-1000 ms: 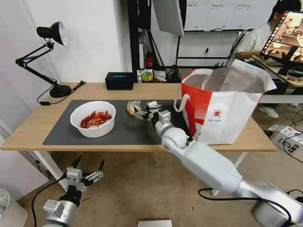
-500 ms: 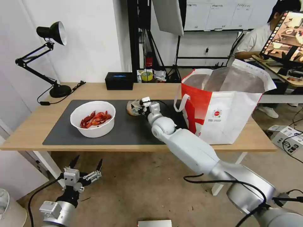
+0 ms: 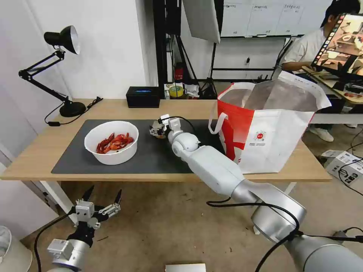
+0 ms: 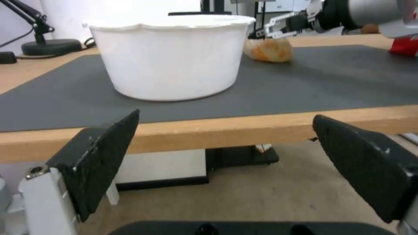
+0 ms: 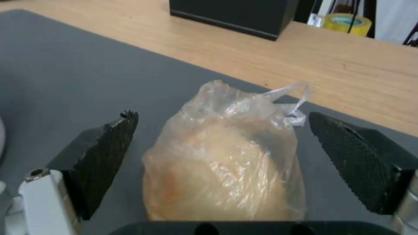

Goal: Pick up the trash from the table and place it into the takeout bag.

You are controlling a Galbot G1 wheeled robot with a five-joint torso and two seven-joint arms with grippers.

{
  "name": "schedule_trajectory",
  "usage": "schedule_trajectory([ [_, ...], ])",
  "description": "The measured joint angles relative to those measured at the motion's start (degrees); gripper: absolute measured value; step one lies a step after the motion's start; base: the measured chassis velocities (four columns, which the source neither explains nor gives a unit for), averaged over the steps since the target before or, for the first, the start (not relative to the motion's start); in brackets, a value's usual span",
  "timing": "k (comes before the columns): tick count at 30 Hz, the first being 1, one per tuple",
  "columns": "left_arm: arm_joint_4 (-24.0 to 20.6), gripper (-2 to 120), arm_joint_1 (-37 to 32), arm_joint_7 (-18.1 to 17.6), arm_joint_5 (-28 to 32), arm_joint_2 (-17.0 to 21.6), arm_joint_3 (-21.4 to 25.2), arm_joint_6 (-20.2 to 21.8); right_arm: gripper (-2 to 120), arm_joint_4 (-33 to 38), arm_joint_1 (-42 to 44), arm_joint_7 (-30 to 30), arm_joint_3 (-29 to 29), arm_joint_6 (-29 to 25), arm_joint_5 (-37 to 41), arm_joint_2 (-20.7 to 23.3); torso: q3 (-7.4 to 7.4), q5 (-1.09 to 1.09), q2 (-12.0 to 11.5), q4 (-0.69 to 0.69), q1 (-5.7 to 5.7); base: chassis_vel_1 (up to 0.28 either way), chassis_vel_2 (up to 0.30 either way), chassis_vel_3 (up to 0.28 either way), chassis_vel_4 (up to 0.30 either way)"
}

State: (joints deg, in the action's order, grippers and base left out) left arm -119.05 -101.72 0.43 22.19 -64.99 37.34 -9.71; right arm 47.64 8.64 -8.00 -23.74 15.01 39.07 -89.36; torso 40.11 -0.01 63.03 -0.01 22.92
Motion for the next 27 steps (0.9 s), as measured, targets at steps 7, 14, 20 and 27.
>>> schedule_trajectory([
  [7,0.3,100,0.4,0.0,0.4,0.2,0.0,0.0,100,-1.8,-1.0,1.2,-0.6,1.5,-0.8,-0.8,0.00,0.00,0.0,0.01,0.00,0.000,0.000,0.000,0.000],
  [14,0.5,100,0.4,0.0,0.7,0.5,0.0,-0.2,100,-1.7,-0.5,1.0,-1.6,2.5,-1.1,-0.8,0.00,0.01,0.0,0.01,0.00,0.000,0.000,0.000,0.000],
  [20,0.8,100,0.7,0.1,0.9,0.8,0.0,-0.3,100,-1.5,-0.3,0.6,-1.6,2.9,-1.2,-0.7,0.00,0.01,0.0,0.01,0.00,0.000,0.000,0.000,0.000],
  [27,1.3,100,0.8,0.1,1.0,0.8,-0.1,-0.7,100,-2.2,-0.2,0.4,-1.6,3.0,-1.4,-0.7,0.00,0.01,0.0,0.01,0.00,0.000,0.000,0.000,0.000],
])
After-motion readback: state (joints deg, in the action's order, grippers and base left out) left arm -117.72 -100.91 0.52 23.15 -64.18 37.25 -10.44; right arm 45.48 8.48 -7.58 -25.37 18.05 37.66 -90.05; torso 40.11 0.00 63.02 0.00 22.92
